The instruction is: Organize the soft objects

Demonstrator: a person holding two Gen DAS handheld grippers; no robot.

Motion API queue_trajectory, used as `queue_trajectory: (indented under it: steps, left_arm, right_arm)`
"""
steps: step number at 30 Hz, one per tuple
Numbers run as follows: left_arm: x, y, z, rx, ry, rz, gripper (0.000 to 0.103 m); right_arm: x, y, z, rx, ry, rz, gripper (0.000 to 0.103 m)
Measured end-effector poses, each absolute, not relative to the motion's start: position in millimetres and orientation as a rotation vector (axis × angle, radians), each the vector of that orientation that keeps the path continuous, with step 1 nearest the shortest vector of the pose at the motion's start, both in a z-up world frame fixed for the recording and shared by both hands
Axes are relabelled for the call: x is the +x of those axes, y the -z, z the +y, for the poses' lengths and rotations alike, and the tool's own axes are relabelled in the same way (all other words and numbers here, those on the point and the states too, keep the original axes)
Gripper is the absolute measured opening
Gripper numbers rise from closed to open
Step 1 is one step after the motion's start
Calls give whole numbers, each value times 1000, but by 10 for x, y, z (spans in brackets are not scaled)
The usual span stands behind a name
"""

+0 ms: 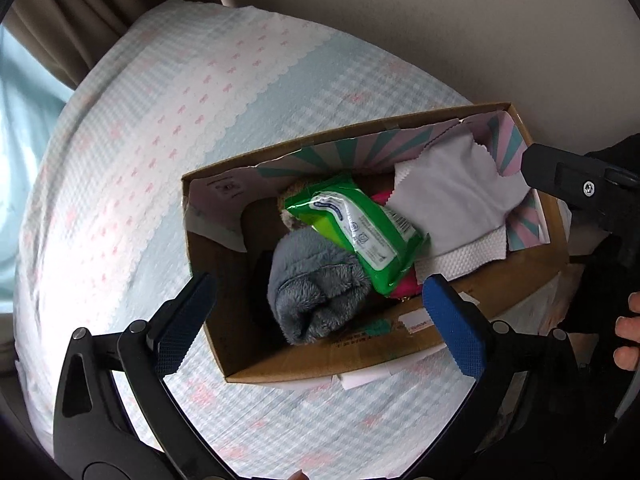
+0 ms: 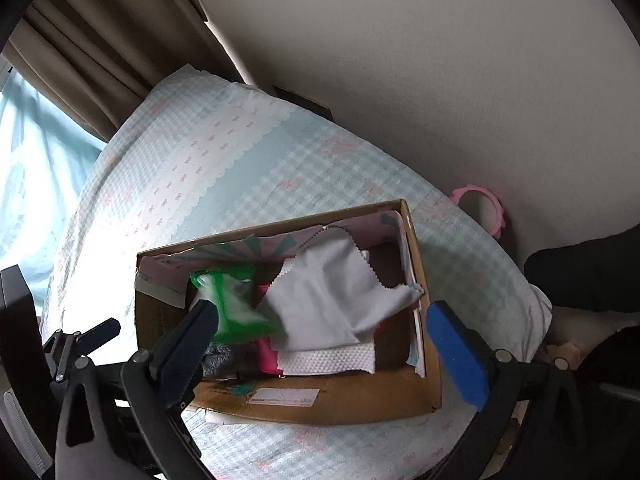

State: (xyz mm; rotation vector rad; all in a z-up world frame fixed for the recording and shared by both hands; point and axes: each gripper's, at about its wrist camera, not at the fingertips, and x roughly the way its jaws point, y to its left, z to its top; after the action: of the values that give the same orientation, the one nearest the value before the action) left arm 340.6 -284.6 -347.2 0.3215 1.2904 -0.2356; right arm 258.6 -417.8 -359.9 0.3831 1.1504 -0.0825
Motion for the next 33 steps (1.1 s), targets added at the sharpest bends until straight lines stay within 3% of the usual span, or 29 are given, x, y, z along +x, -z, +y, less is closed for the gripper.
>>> queue_trajectory:
  steps: [13,33]
  left_arm:
    - [3180,2904,-2669,294,266,1197,103]
    - [1841,730,-1284,97,190,742,103]
  right_arm:
    - [2282,3105,-4034,357,116,1083,103]
    - [887,1181,-3017,129,138,724,103]
